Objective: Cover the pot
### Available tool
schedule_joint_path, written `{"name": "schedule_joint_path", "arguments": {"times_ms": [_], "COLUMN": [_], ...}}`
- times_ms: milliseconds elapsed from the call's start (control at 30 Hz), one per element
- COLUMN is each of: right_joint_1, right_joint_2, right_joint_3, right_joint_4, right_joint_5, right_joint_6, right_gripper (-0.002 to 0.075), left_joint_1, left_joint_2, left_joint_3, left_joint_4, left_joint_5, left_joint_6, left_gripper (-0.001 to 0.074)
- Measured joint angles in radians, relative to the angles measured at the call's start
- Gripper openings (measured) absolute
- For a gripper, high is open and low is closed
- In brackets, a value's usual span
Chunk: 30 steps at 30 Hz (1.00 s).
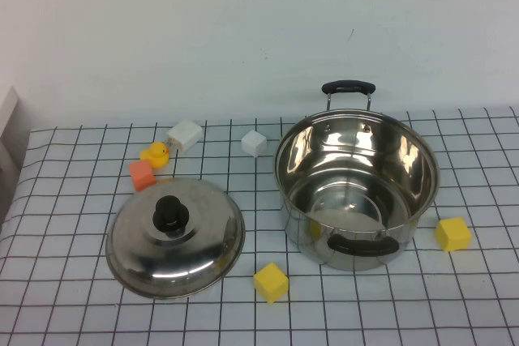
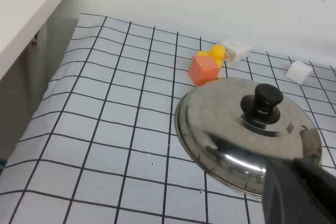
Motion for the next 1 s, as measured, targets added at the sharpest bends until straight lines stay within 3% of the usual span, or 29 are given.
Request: {"name": "schedule_joint_path", "arguments": {"times_ms": [1000], "right_joint_1": [0.0], "right_joint_2": [0.0], "right_joint_3": [0.0], "right_joint_4": [0.0], "right_joint_5": [0.0], "right_joint_6": [0.0], "right_gripper": [0.0009], "left_joint_1": [0.0], "left_joint_2": [0.0], "left_joint_3": [0.0], "left_joint_4": [-0.013], "left_joint_5": [0.002], "left_joint_6": [0.0], "left_gripper": [-0.0002]}}
